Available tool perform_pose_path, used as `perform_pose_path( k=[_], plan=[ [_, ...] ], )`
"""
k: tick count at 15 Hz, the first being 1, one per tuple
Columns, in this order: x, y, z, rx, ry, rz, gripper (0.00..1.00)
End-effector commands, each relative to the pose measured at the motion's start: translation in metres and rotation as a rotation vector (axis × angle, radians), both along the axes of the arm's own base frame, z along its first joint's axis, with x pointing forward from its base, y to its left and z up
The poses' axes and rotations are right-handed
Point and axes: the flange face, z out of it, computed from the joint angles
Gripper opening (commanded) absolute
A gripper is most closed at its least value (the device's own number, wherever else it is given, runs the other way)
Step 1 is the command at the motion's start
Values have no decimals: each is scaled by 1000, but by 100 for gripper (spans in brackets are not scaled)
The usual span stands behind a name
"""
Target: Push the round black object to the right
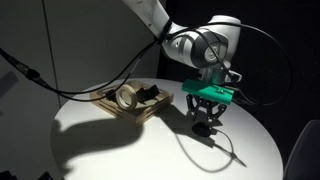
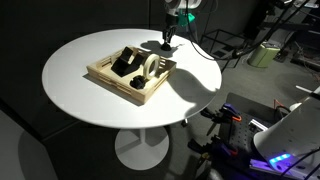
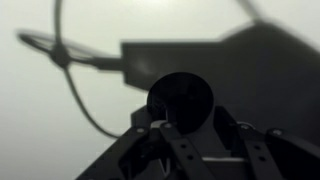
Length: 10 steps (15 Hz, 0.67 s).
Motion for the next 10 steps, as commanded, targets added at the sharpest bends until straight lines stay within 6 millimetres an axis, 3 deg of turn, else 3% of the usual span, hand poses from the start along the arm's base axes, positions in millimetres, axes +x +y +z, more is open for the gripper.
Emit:
perform_pose_path(
  k=[1, 4, 7, 10],
  plan=[
    [-13, 30, 24, -30, -8, 69, 76],
    [-25, 61, 40, -58, -17, 109, 99],
    [-44, 94, 60, -103, -25, 107, 100],
    [-72, 122, 87, -181, -12, -4, 100]
  ],
)
